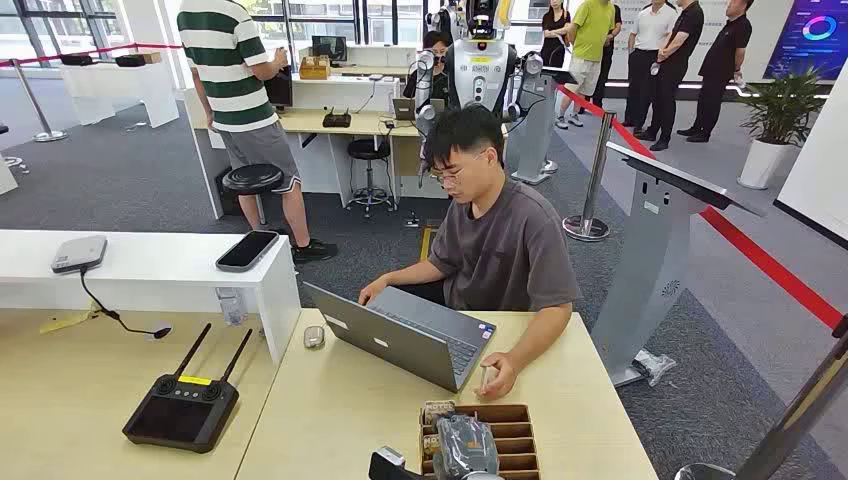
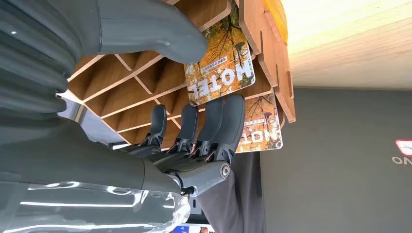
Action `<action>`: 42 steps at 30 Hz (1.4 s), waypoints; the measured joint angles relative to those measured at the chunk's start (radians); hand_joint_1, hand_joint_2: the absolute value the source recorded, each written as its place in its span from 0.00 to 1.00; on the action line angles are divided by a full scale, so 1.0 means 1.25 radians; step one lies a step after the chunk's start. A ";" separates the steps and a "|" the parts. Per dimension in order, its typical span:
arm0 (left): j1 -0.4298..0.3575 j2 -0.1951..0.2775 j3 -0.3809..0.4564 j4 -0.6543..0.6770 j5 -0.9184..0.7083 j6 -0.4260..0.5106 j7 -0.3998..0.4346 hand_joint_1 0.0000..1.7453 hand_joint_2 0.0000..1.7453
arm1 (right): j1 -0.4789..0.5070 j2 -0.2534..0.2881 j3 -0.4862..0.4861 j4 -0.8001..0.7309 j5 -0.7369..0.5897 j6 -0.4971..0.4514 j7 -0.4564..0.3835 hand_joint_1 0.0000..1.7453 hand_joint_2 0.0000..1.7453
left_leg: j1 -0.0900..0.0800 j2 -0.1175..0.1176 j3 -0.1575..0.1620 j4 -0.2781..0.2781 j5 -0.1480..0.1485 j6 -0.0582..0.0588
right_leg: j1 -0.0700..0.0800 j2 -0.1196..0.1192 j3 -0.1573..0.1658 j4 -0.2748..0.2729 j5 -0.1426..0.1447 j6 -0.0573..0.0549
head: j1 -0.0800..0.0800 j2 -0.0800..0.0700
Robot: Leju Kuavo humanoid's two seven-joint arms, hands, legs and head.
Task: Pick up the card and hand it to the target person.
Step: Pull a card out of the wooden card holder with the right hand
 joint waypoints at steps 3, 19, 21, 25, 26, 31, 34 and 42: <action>0.000 0.000 0.000 0.000 0.000 0.000 0.000 0.00 0.00 | 0.000 0.002 0.000 0.003 0.000 0.000 0.000 0.56 1.00 | 0.000 0.000 0.000 0.000 0.000 0.000 | 0.000 0.000 0.000 0.000 0.000 0.000 | 0.000 0.000; 0.000 -0.001 0.000 0.000 0.000 0.000 0.000 0.00 0.00 | -0.003 0.004 0.000 0.017 0.004 0.000 0.001 0.80 1.00 | 0.000 0.000 0.000 0.000 0.000 0.000 | 0.000 0.000 0.000 0.000 0.000 0.000 | 0.000 0.000; 0.000 -0.001 0.000 0.000 0.000 0.000 0.000 0.00 0.00 | -0.003 0.004 0.000 0.017 0.003 -0.001 0.001 0.82 1.00 | 0.000 0.000 0.000 0.000 0.000 0.000 | 0.000 0.000 0.000 0.000 0.000 0.000 | 0.000 0.000; 0.000 -0.001 0.000 0.000 0.000 0.000 0.000 0.00 0.00 | -0.003 0.004 0.000 0.017 0.001 -0.005 0.000 0.84 1.00 | 0.000 0.000 0.000 0.000 0.000 0.000 | 0.000 0.000 0.000 0.000 0.000 0.000 | 0.000 0.000; 0.000 -0.001 0.000 0.000 0.000 0.000 0.000 0.00 0.00 | -0.003 0.004 0.000 0.017 0.000 -0.006 -0.001 0.84 1.00 | 0.000 0.000 0.000 0.000 0.000 0.000 | 0.000 0.000 0.000 0.000 0.000 0.000 | 0.000 0.000; 0.000 -0.001 0.000 0.000 0.001 0.001 0.000 0.00 0.00 | -0.004 0.004 0.000 0.017 0.002 -0.010 -0.005 0.85 1.00 | 0.000 0.000 0.000 0.000 0.000 0.000 | 0.000 0.000 0.000 0.000 0.000 0.000 | 0.000 0.000; 0.000 -0.001 0.000 0.000 0.001 0.001 -0.001 0.00 0.00 | -0.005 0.003 0.000 0.015 0.008 -0.014 -0.012 0.85 1.00 | 0.000 0.000 0.000 0.000 0.000 0.000 | 0.000 0.000 0.000 0.000 0.000 0.000 | 0.000 0.000; 0.001 -0.001 0.000 0.000 0.001 0.001 -0.006 0.00 0.00 | -0.009 -0.012 0.000 -0.051 0.035 0.001 -0.016 0.88 1.00 | 0.000 0.000 0.000 0.000 0.000 0.000 | 0.000 0.000 0.000 0.000 0.000 0.000 | 0.000 0.000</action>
